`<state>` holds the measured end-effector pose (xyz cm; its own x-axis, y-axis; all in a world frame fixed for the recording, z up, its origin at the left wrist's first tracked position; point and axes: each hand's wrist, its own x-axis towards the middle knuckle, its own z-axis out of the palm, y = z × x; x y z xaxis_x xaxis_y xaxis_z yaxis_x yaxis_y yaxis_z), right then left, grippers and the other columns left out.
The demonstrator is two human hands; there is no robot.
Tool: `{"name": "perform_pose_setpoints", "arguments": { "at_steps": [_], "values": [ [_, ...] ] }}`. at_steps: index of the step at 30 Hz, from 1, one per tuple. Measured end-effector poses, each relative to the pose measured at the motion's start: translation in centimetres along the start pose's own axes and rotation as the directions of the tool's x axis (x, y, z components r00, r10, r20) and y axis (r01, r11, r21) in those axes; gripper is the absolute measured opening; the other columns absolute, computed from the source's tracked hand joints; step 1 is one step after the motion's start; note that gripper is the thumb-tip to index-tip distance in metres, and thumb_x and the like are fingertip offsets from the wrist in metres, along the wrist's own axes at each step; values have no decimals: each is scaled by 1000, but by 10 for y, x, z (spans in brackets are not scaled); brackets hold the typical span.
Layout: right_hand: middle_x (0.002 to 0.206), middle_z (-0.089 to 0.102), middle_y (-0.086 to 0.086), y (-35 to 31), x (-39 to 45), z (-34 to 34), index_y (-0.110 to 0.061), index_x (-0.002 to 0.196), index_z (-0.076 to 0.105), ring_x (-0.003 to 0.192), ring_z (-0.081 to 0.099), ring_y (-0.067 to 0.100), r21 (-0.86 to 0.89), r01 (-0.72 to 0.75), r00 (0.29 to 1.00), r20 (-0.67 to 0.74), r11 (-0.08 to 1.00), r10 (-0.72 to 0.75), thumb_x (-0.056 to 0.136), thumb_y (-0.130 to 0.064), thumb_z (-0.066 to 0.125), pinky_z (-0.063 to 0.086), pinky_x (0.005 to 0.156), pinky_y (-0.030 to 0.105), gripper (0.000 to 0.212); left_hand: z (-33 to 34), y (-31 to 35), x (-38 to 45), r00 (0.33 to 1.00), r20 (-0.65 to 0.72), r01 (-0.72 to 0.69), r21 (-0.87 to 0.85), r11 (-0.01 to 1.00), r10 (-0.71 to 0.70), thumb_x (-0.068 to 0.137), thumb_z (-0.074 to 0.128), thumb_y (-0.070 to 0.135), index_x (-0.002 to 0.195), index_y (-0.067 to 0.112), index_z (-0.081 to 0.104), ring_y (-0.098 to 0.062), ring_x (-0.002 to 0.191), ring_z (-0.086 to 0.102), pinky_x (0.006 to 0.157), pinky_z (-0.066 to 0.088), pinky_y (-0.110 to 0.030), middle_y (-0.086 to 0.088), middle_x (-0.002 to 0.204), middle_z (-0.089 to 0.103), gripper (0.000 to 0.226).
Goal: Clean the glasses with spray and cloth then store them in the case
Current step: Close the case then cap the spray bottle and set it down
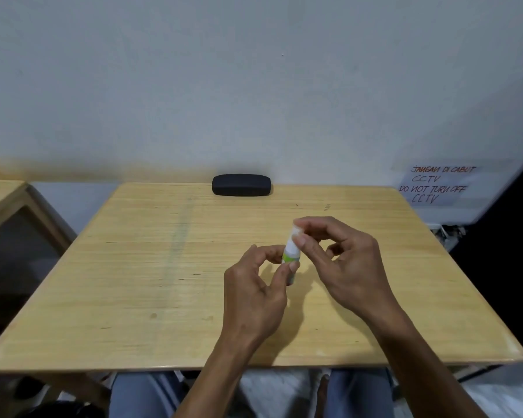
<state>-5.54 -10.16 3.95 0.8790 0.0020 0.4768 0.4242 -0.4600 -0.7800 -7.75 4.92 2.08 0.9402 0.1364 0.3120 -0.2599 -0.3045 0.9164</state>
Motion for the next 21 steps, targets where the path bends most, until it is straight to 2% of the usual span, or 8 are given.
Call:
{"name": "perform_pose_setpoints", "arguments": {
  "at_steps": [2, 3, 6, 9, 10, 12, 16, 21],
  "values": [
    [91, 76, -14, 1, -3, 5, -42, 120, 66, 60, 63, 21, -13, -15, 1000, 1, 1000, 15, 89, -36, 74, 51, 52, 37, 33, 0, 1, 5, 999, -4, -35, 14, 999, 35, 85, 75, 23, 97, 21, 74, 2, 38, 50, 51, 42, -14, 8, 82, 72, 13],
    [92, 76, -15, 1, -4, 7, -43, 122, 64, 50, 54, 21, 4, -31, 1000, -6, 1000, 31, 89, -36, 74, 48, 49, 32, 35, 0, 0, 9, 999, -7, -36, 31, 999, 37, 85, 75, 24, 98, 21, 75, 5, 45, 55, 51, 40, -10, 8, 85, 72, 14],
    [89, 78, -14, 5, -1, 10, -40, 119, 66, 39, 35, 10, 60, -65, 996, -51, 996, 69, 88, -32, 76, 38, 46, 21, 33, 1, -10, 19, 1000, 17, -22, 78, 997, 21, 82, 76, 32, 101, 27, 75, 2, 77, 68, 66, 43, -7, 10, 89, 74, 19],
    [85, 77, -12, 14, 9, 10, -38, 115, 68, 40, 41, 13, 66, -90, 989, -114, 994, 97, 86, -30, 79, 38, 48, 17, 31, 0, -23, 30, 997, 69, -32, 142, 989, 23, 79, 78, 37, 116, 29, 71, 5, 102, 61, 78, 42, -3, 18, 109, 68, 38],
    [84, 76, -12, 18, 13, 9, -38, 115, 68, 43, 46, 17, 50, -99, 985, -137, 994, 105, 86, -30, 79, 39, 48, 16, 32, -1, -29, 36, 997, 72, -46, 189, 981, 33, 80, 77, 38, 121, 28, 68, 5, 106, 57, 84, 41, -5, 19, 114, 64, 43],
    [81, 75, -10, 29, 23, 6, -36, 116, 69, 53, 55, 7, -1, -111, 978, -176, 994, 109, 86, -28, 78, 38, 50, 13, 32, -2, -44, 53, 997, 62, -56, 310, 949, 39, 84, 73, 38, 128, 24, 63, -4, 118, 53, 96, 42, -19, 11, 127, 63, 47],
    [81, 73, -9, 55, 49, 5, -29, 116, 70, 81, 65, -8, -58, -129, 960, -259, 990, 109, 86, -23, 78, 39, 58, 7, 32, 2, -72, 92, 989, 125, -1, 552, 834, -82, 94, 55, 46, 144, 23, 47, -21, 142, 36, 116, 32, -40, -4, 154, 42, 55],
    [82, 71, -10, 90, 92, 13, -29, 115, 69, 86, 67, -1, -64, -153, 949, -287, 986, 128, 87, -23, 78, 49, 71, 23, 30, 18, -97, 123, 975, 165, -41, 785, 618, -146, 95, 31, 60, 149, 27, 34, -25, 152, 13, 122, 15, -51, -4, 163, 23, 63]
  ]
}}
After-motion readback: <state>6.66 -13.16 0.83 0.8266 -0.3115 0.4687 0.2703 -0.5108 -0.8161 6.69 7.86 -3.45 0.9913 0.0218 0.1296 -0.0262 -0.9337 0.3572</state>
